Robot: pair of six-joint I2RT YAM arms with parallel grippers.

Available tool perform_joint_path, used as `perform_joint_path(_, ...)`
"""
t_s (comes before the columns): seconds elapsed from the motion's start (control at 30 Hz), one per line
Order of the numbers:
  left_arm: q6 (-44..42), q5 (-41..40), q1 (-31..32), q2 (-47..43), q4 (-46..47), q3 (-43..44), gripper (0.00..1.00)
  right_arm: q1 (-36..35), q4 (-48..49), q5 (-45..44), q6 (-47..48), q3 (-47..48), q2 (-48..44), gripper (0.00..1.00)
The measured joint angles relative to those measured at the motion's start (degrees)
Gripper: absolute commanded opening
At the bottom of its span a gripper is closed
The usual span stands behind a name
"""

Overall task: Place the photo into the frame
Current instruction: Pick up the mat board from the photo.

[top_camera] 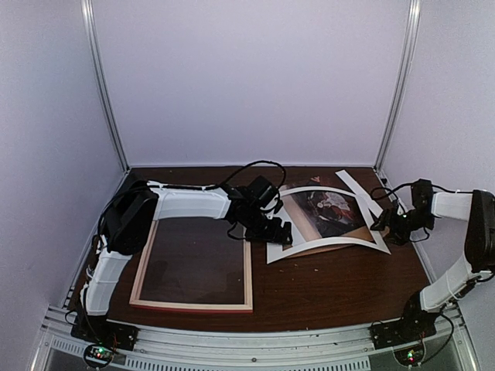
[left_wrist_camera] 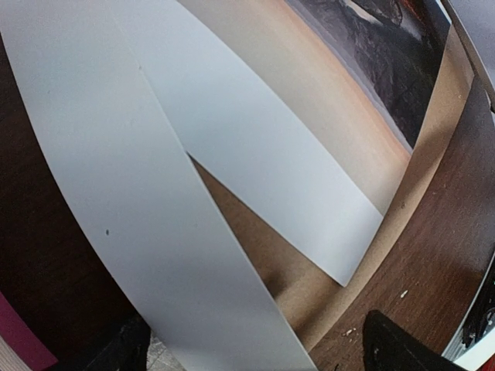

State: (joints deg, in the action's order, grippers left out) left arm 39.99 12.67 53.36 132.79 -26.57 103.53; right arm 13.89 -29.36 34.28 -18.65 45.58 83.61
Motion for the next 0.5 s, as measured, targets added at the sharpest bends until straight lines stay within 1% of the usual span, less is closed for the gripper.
perform_joint_path(0.27, 0.00, -0.02, 0.00, -0.02, 0.02, -0.07, 0.96, 2.69, 0.02, 3.15, -0.37, -0.02, -0.85, 0.63)
perform_joint_path(0.5, 0.00, -0.07, 0.00, -0.22, 0.48, -0.50, 0.96, 4.17, 0.87, 8.81, -2.14, -0.13, -0.92, 0.60)
